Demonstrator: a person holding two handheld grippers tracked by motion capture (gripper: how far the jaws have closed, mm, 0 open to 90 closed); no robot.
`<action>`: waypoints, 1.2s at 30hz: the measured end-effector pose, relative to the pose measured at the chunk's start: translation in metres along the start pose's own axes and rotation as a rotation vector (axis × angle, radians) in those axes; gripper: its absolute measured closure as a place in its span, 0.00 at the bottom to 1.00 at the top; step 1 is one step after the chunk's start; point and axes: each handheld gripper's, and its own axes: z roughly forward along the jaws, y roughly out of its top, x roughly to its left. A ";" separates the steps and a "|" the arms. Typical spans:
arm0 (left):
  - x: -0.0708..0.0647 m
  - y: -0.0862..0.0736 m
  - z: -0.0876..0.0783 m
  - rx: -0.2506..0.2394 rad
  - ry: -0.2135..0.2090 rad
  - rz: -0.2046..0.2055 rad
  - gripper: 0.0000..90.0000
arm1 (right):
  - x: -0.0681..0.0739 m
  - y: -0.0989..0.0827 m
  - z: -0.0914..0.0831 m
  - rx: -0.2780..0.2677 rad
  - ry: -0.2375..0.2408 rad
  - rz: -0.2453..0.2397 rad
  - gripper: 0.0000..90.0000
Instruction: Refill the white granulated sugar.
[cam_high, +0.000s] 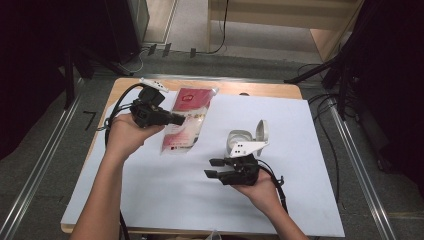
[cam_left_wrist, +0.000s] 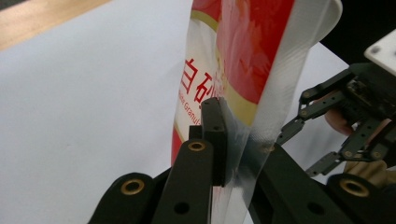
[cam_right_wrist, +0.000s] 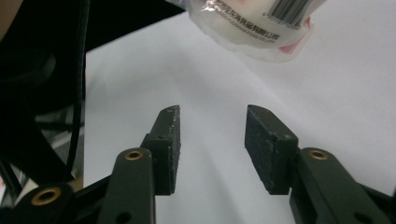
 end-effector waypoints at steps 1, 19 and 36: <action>0.003 -0.001 0.002 0.001 -0.005 -0.008 1.00 | 0.001 0.000 -0.001 0.021 -0.003 -0.018 0.60; 0.037 -0.013 0.033 -0.041 -0.012 -0.065 1.00 | 0.002 -0.013 -0.036 0.059 0.022 -0.056 0.59; 0.054 -0.039 0.035 -0.061 -0.019 -0.068 1.00 | -0.015 -0.028 -0.070 0.006 -0.013 0.024 0.60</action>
